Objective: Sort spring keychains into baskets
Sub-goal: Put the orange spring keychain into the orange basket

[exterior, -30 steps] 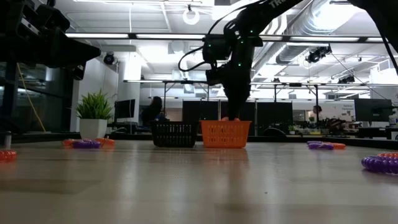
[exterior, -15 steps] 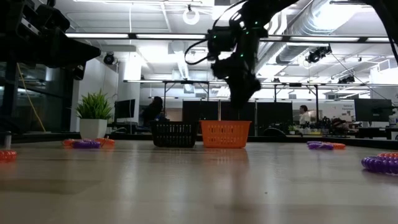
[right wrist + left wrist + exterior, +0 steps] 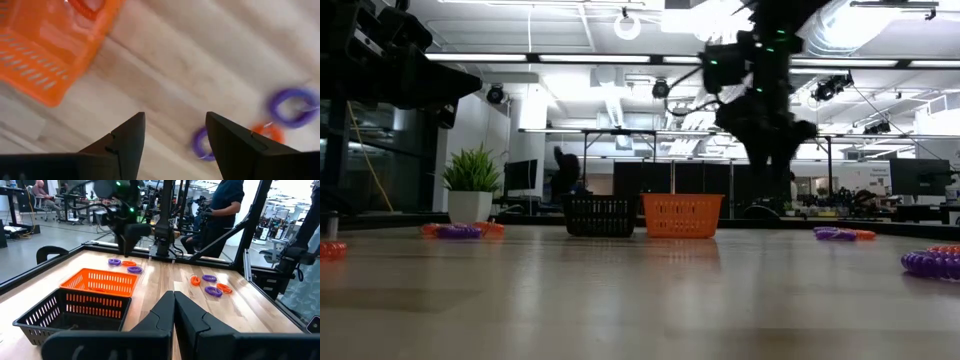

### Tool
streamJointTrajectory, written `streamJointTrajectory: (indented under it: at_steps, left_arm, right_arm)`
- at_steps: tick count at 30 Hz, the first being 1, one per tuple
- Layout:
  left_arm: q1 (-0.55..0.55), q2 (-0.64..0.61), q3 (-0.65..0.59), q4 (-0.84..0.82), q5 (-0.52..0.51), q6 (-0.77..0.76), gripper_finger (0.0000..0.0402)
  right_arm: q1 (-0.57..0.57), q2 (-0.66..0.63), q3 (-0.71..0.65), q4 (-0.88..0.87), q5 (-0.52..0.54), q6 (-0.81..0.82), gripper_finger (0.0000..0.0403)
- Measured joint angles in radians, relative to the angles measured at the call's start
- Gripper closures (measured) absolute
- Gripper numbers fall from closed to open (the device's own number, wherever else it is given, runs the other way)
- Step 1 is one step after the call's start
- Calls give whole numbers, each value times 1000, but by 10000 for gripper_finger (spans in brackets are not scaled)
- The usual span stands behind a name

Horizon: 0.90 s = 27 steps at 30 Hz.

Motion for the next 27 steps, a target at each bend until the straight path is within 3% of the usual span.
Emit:
streamJointTrajectory:
  at_steps: [9,27]
  left_arm:
    - [0,0,0,0,0,0,400]
    - [0,0,0,0,0,0,400]
  right_arm:
    - [-58,-179,-270,78,66,182,206]
    - [-194,-189,-476,239,26,219,215]
